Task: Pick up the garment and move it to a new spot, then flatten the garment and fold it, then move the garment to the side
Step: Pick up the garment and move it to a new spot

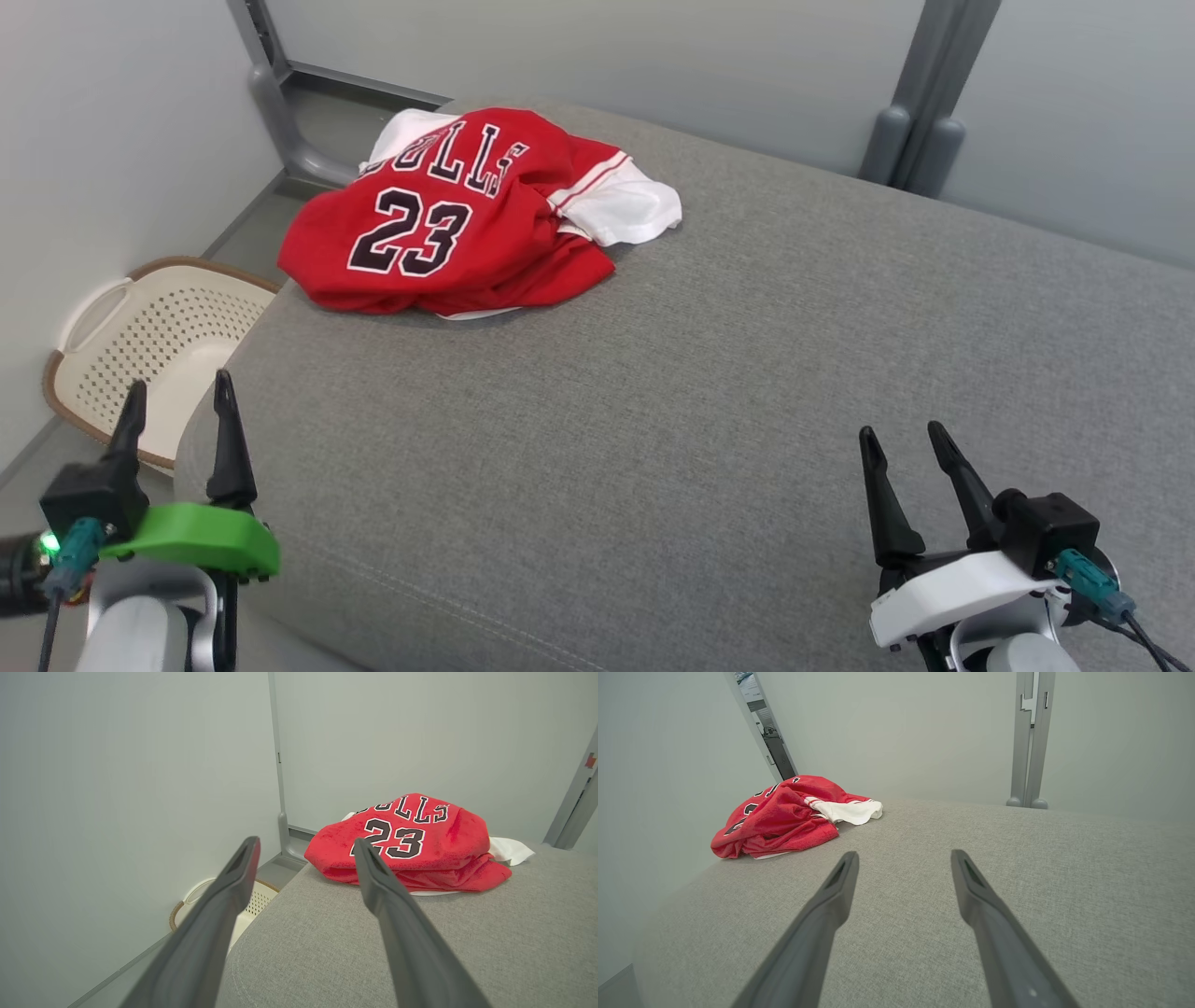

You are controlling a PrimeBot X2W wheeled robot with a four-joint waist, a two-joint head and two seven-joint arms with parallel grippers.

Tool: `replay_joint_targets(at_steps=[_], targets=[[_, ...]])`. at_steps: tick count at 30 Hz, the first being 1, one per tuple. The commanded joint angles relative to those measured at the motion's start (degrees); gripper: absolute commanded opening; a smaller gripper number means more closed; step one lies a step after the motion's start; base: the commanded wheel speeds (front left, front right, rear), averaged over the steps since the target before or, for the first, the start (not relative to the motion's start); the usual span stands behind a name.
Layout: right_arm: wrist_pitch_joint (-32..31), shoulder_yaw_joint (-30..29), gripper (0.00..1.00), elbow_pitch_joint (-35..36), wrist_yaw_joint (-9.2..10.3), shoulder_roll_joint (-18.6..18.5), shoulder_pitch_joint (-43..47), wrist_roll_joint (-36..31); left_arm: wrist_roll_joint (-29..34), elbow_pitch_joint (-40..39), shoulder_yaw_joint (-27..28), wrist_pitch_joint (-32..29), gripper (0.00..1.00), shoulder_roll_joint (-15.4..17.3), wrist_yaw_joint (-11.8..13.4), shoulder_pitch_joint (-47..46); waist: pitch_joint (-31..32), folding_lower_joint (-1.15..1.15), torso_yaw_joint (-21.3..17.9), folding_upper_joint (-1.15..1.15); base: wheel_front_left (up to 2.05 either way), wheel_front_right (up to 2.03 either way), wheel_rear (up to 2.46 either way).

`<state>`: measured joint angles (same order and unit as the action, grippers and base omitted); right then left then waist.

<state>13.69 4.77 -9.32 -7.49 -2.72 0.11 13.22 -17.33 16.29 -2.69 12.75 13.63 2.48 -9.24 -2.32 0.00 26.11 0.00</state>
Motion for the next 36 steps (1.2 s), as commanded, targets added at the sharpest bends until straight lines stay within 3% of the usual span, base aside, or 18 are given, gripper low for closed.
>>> replay_joint_targets(at_steps=[1, 17, 25, 36], targets=[[-0.34, -0.38, 1.0, 0.55, 0.0, -0.29, -0.9, -0.66, 0.01, 0.06, -0.07, 0.15, 1.0, 0.61, -0.45, -2.45, -2.96, 0.0, -3.11, 0.0, 0.0, 0.0, 0.0], [-1.84, -6.04, 1.0, 6.27, 0.01, -0.62, -5.76, -4.33, -2.07, 3.94, 3.09, -2.26, 1.0, 8.6, -3.55, -26.13, -15.81, 0.0, -20.57, 0.0, 0.0, 0.0, 0.0], [-1.8, -7.53, 1.0, 8.97, 0.01, -1.04, -7.27, -4.83, -3.13, 10.23, 2.97, -7.38, 1.0, 12.33, -5.79, -36.1, -20.59, 0.0, -25.22, 0.0, 0.0, 0.0, 0.0], [-1.36, -7.98, 1.0, 9.68, 0.03, -1.04, -8.32, -4.72, -6.71, 27.18, 1.29, -15.09, 1.0, 13.45, -8.55, -41.39, -21.47, 0.0, -28.33, 0.0, 0.0, 0.0, 0.0]])
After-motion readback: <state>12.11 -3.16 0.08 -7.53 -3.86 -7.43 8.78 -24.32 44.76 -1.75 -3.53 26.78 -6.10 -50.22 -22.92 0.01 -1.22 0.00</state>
